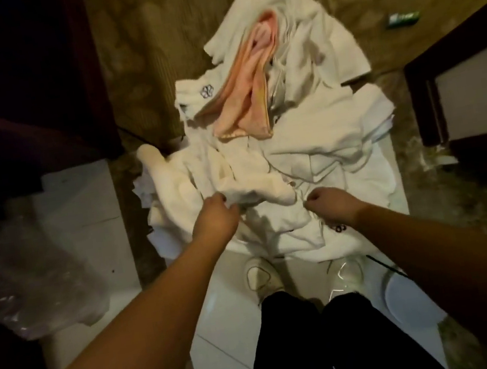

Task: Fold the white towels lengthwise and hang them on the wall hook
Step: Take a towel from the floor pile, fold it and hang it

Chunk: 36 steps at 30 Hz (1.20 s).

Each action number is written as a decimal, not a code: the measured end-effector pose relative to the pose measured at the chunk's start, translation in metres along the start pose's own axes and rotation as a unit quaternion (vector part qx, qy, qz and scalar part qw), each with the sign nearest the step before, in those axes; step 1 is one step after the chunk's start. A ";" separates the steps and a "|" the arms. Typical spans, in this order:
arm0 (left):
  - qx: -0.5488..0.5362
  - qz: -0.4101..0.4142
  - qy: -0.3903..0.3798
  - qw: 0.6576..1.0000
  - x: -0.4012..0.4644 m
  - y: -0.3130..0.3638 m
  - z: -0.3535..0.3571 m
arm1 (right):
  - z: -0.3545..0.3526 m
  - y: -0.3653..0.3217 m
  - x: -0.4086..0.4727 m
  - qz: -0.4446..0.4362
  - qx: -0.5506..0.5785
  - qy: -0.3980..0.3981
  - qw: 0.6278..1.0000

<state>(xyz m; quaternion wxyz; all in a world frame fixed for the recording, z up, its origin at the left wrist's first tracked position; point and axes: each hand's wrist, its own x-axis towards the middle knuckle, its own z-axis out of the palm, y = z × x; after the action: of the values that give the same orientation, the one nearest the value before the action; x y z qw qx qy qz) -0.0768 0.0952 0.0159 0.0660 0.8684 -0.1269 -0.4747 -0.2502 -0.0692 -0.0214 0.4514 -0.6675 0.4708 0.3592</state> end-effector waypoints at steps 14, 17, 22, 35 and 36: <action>-0.285 -0.118 -0.017 0.951 0.049 -0.017 0.043 | 0.067 -0.012 0.059 0.034 0.303 0.021 0.952; -0.326 -0.130 -0.025 0.936 0.021 -0.006 0.030 | 0.057 -0.019 0.025 -0.011 0.231 0.027 0.973; -0.393 -0.135 -0.134 0.900 -0.040 0.018 0.006 | 0.035 -0.045 -0.062 -0.093 0.218 -0.010 0.972; -0.236 0.115 0.034 0.964 -0.254 0.064 -0.088 | -0.075 -0.136 -0.279 -0.134 0.292 -0.070 0.944; -0.222 0.120 0.064 0.966 -0.266 0.066 -0.096 | -0.084 -0.144 -0.293 -0.145 0.281 -0.063 0.947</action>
<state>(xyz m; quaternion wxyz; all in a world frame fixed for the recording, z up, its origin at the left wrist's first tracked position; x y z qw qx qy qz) -0.1440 0.1064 0.2984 0.3216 0.8389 -0.1166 -0.4233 -0.1957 -0.0380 0.3100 0.6966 -0.5504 0.4215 0.1849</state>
